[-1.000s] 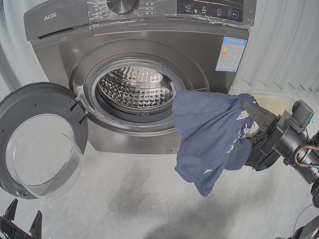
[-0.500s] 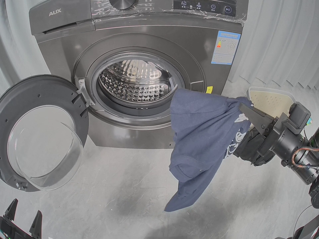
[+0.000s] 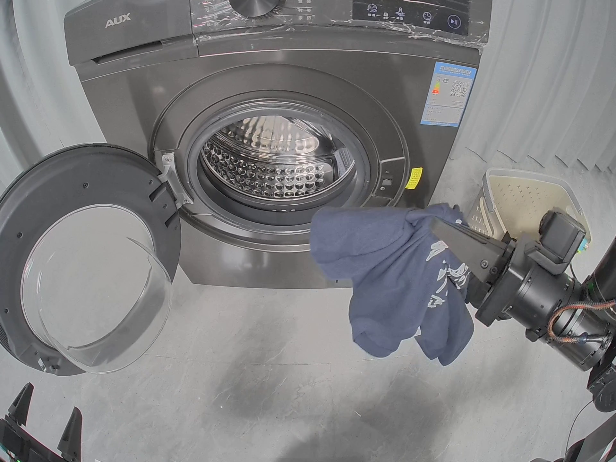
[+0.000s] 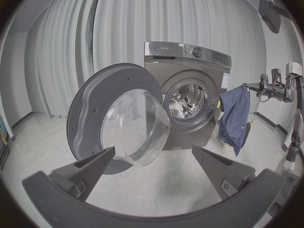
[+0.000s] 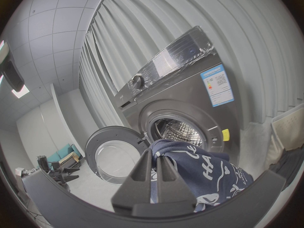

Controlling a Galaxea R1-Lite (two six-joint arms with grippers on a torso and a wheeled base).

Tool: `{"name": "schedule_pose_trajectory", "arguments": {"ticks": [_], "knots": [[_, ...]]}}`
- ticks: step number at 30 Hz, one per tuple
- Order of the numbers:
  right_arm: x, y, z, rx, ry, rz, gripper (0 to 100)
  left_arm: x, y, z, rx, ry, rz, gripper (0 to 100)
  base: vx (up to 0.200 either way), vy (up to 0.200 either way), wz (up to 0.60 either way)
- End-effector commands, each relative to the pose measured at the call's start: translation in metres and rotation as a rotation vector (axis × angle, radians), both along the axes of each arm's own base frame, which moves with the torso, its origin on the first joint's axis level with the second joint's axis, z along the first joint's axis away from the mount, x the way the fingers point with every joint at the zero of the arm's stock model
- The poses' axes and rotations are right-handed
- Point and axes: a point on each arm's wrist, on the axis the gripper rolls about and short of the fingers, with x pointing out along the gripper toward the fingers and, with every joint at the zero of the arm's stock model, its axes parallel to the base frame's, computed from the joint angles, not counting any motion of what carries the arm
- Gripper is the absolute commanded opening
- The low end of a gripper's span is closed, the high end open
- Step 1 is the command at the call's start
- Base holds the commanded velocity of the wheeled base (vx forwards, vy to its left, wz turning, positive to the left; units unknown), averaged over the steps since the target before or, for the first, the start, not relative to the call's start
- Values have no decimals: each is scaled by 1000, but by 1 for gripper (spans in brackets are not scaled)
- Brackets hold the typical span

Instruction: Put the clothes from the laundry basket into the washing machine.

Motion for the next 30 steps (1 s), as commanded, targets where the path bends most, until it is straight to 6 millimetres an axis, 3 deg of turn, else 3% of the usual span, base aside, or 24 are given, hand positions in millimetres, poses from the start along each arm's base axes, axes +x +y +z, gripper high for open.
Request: {"name": "schedule_pose_trajectory", "arguments": {"ticks": [1,8,30], "knots": [[2,10,-6,-18,21,22,0,0,0,-5,-2,3,3,100,0,0,0],[4,10,-5,-15,20,19,0,0,0,-5,2,1,2,100,0,200,0],[10,20,-4,1,23,-22,0,0,-1,-5,24,-1,-18,100,0,0,0]]}}
